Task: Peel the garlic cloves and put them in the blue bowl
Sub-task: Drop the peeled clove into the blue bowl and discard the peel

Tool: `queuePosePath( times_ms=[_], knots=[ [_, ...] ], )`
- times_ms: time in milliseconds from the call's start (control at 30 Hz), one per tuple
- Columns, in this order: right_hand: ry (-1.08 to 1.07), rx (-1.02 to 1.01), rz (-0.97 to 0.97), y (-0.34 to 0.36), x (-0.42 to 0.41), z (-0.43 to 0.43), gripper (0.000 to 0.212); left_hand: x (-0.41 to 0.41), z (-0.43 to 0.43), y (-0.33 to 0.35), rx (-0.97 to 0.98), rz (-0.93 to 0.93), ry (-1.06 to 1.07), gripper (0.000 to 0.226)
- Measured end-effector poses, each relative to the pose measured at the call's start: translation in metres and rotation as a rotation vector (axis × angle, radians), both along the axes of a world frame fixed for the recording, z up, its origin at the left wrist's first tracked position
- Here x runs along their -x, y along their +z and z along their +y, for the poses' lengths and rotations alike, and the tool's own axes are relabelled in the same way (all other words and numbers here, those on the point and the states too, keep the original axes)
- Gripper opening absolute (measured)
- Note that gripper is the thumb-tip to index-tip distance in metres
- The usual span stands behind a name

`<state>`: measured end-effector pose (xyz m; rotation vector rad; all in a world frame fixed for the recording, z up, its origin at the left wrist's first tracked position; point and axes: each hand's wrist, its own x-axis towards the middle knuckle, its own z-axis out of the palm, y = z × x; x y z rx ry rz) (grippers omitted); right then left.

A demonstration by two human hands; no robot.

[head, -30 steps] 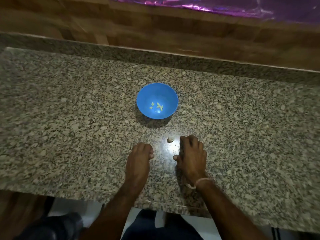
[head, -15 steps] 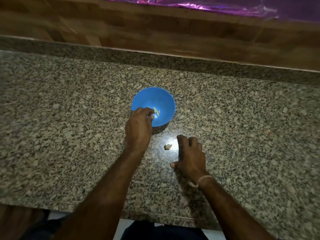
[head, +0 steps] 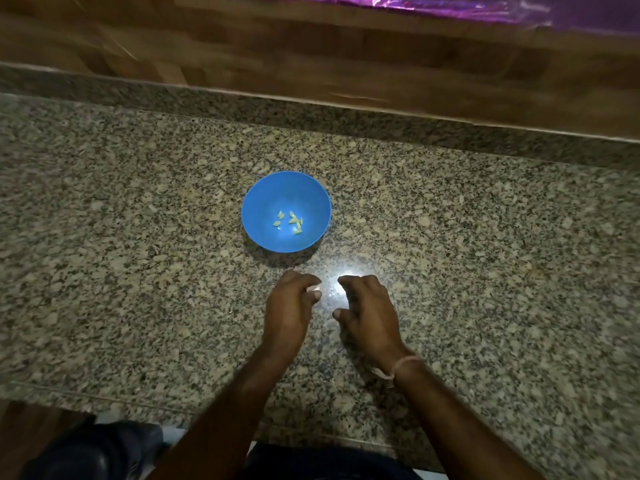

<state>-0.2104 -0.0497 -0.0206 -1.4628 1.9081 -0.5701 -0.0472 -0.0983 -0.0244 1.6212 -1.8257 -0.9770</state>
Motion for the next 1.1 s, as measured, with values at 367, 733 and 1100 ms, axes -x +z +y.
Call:
queuePosePath(
  times_ms=[367,733,1100],
  knots=[
    [-0.142,0.221,-0.735,0.040,-0.003,0.006,0.013,0.008,0.022,0.033,-0.806,1.037,0.363,0.039],
    [-0.049,0.284,-0.502,0.033,0.007,0.015,0.014,0.020,0.034,0.044,-0.700,0.963,0.363,0.033],
    [0.160,0.360,-0.217,0.034,0.012,0.017,0.014,0.011,0.037,0.045,-0.705,0.847,0.295,0.034]
  ],
)
